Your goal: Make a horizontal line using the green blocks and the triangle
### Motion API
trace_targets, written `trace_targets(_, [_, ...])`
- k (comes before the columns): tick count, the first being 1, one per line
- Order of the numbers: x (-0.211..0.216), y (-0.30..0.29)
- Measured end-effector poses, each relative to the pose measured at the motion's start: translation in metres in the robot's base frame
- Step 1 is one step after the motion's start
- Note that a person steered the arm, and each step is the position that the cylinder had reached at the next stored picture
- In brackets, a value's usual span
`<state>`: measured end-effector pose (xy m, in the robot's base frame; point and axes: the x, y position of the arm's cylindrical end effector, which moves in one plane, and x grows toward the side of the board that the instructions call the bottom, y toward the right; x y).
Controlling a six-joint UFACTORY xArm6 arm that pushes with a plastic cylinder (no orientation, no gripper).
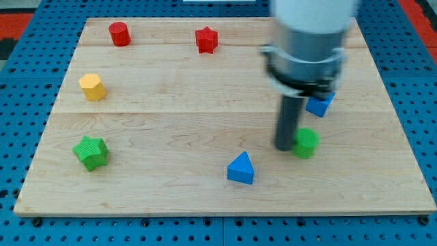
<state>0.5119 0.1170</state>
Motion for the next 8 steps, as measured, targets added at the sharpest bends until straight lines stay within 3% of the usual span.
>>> trace_targets(1, [-0.019,0.004])
trace_targets(2, [-0.034,0.058])
trace_targets(3, [-0.014,0.063])
trace_targets(8, [0.032,-0.013])
